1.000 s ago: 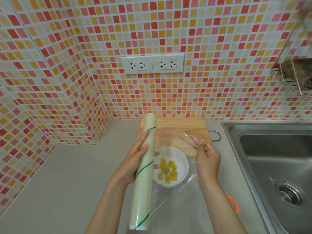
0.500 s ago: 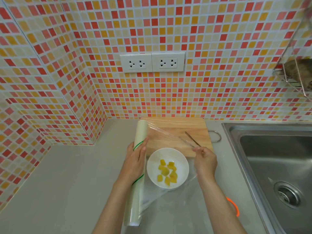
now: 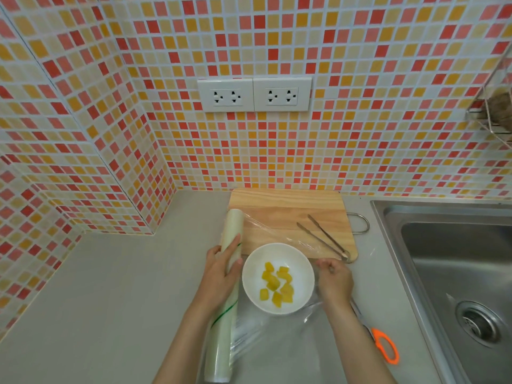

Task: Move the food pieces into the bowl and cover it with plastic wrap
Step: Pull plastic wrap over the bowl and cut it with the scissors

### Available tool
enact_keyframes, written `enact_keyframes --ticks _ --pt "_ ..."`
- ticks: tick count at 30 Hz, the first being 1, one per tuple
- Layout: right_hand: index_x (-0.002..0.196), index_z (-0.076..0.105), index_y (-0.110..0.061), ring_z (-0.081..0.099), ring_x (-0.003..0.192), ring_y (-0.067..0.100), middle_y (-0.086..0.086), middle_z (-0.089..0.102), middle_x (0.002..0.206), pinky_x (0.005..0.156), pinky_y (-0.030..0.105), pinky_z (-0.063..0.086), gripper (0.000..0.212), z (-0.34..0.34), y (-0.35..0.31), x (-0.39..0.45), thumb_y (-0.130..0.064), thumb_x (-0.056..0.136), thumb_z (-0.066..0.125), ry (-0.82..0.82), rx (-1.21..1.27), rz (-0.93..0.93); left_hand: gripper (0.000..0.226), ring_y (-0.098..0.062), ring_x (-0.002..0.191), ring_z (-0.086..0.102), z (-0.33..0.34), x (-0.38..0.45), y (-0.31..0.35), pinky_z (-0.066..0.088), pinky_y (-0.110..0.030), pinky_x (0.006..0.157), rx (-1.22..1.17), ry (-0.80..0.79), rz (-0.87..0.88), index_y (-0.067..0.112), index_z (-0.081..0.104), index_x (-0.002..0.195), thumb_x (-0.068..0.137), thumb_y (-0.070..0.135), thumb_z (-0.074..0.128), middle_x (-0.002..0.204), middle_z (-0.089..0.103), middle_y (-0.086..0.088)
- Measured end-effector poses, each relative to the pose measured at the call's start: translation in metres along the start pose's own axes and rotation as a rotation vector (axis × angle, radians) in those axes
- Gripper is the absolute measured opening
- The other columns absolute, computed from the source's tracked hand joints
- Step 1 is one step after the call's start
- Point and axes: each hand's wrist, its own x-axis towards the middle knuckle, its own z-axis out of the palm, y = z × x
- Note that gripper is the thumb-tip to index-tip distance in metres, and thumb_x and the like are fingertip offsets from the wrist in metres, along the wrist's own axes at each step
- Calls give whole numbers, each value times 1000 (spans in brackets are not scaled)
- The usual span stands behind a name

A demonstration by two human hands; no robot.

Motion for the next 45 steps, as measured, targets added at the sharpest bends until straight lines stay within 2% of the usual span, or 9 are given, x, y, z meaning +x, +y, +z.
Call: enact_keyframes --ticks 5,12,16,19,23,29,32,38,45 --pt "90 67 -2 62 92 37 20 70 96 70 32 39 20 3 3 -2 -12 91 50 -12 -90 -52 48 -15 136 28 5 -1 -8 22 -22 105 56 22 -14 58 27 134 95 37 45 139 29 -5" --pt "142 38 -26 56 115 35 15 63 126 87 37 45 50 -3 -2 -1 -32 93 49 -191 -234 -137 41 -13 124 40 12 -6 -20 26 -22 100 90 50 -48 58 29 135 97 45 33 138 35 -5" --pt "143 30 -37 62 104 35 15 71 104 83 40 48 54 -2 -2 3 -38 92 49 -220 -287 -145 39 -1 105 39 15 -10 -22 28 -20 95 91 69 -43 60 28 134 97 49 26 132 43 2" --pt "142 22 -48 64 70 26 6 66 65 67 36 49 62 -5 0 2 -29 91 53 -244 -195 -276 39 -14 113 48 16 -10 -19 31 -23 93 96 67 -66 64 26 131 94 53 28 129 39 0" --pt "131 33 -57 63 72 23 6 68 75 74 36 51 60 -6 2 3 -17 91 50 -315 -164 -395 40 -17 98 56 19 -11 -16 38 -26 85 154 65 -101 66 23 131 93 55 30 128 33 3" --pt "110 69 -24 61 92 20 7 66 97 84 36 49 36 -6 0 16 -4 88 49 -486 -282 -508 40 -17 83 54 19 -10 -14 43 -29 76 241 62 -116 62 22 133 95 53 26 124 32 5" --pt "100 71 -11 62 88 15 3 71 95 78 29 47 28 -6 -1 19 0 89 48 -549 -241 -457 40 -18 84 55 20 -10 -13 44 -31 76 262 56 -122 62 22 134 95 53 25 124 31 7" --pt "45 48 -28 40 55 -5 -18 51 48 49 16 32 49 0 3 22 -5 89 52 -521 -208 -313 41 -16 81 51 20 -9 -13 41 -30 74 296 46 -137 60 21 135 95 52 23 126 30 5" --pt "62 54 -8 44 51 20 13 46 58 56 32 34 20 5 5 24 -6 81 59 -467 -15 244 42 -18 79 51 19 -9 -12 41 -31 73 305 44 -158 60 21 136 95 53 23 125 30 4"
